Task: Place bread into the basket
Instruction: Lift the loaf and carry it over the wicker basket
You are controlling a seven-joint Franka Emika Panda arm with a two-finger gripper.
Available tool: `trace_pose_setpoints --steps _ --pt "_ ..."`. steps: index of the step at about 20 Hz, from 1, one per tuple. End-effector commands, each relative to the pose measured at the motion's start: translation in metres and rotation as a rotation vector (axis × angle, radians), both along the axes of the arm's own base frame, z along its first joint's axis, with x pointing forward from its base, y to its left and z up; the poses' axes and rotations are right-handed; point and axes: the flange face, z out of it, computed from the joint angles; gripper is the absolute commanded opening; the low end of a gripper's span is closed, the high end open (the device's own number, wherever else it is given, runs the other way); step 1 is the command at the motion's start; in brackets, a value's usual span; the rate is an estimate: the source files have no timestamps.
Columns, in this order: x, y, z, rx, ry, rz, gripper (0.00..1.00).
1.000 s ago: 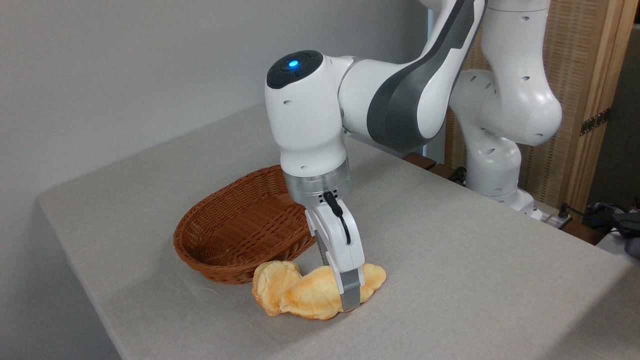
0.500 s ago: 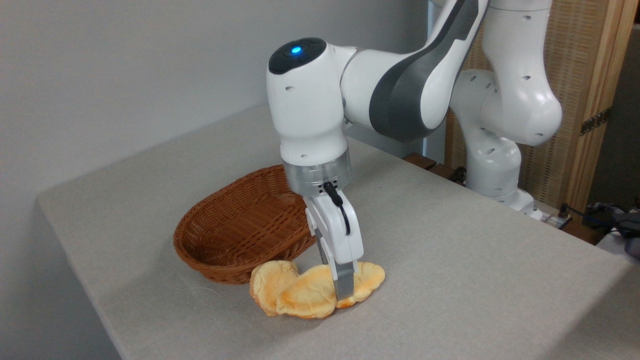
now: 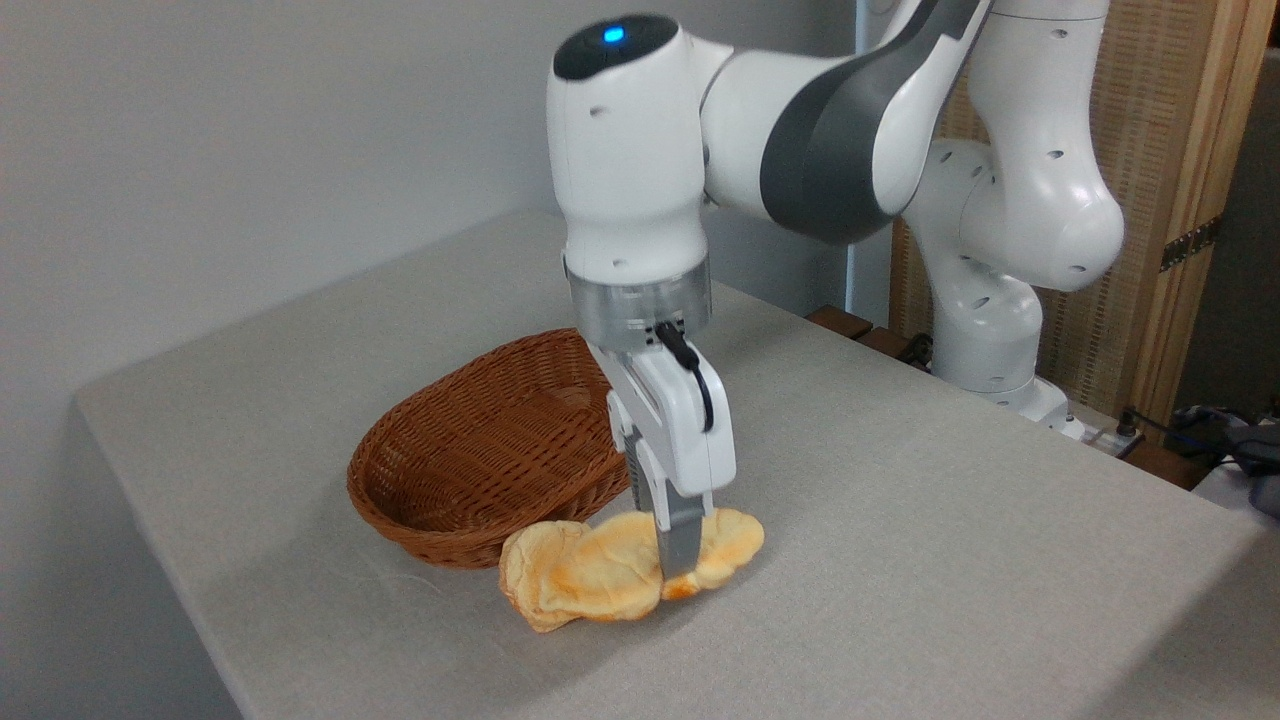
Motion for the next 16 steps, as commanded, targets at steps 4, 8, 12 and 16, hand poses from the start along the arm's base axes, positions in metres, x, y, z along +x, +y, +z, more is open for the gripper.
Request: trace_pose_setpoints --steps 4,8,12,16 --pt "0.01 -0.043 0.045 -0.073 -0.014 0.076 0.37" --pt "0.01 -0.096 0.048 -0.079 -0.01 0.099 0.37" --pt "0.007 -0.142 0.051 -0.102 -0.003 0.112 0.37" --pt "-0.001 -0.187 0.051 -0.1 0.006 0.137 0.41"
